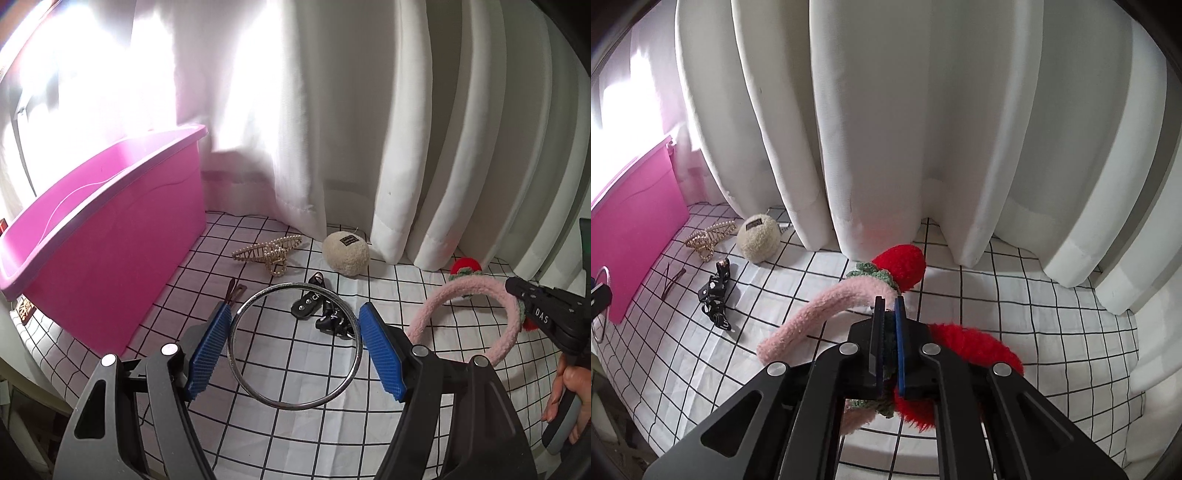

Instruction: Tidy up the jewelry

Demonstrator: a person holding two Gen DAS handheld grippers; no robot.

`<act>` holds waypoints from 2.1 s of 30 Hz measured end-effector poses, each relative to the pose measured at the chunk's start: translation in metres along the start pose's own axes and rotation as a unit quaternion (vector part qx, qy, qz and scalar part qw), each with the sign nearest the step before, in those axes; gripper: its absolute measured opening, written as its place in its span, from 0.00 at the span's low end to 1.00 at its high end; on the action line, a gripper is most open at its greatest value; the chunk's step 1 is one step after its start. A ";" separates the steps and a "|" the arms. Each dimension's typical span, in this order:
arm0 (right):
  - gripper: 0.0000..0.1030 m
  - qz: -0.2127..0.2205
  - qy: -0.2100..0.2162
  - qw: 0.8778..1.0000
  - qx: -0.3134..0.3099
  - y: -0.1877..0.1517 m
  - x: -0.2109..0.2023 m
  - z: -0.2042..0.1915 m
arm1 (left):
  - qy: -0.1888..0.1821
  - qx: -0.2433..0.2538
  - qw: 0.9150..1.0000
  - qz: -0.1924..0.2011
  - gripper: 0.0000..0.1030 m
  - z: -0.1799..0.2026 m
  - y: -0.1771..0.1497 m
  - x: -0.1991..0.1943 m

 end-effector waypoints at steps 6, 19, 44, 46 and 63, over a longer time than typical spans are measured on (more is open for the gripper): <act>0.05 -0.075 0.003 0.997 0.014 -0.024 0.044 0.005 | -0.004 0.006 1.000 -0.003 0.67 -0.003 0.003 0.003; 0.16 -0.154 0.019 0.988 0.005 -0.029 0.082 0.006 | -0.007 0.008 1.000 -0.014 0.67 -0.009 0.005 0.011; 0.92 -0.105 -0.017 0.993 0.054 -0.043 0.100 0.037 | -0.003 0.011 1.000 -0.026 0.67 -0.009 0.006 0.018; 0.91 -0.105 -0.019 0.992 0.061 -0.047 0.098 0.036 | -0.002 0.013 1.000 -0.026 0.67 -0.007 0.006 0.018; 0.20 -0.089 0.009 0.996 0.020 -0.042 0.076 -0.012 | 0.002 0.011 1.000 -0.013 0.67 -0.012 0.010 0.004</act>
Point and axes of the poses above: each gripper's, at about its wrist camera, not at the fingertips, and x roughly the way its jaws point, z to its right, y to its top, the point moved 9 cm from there along x, roughly the way its jaws point, and after that the axes turned 14 degrees about -z, right-handed, at the moved point
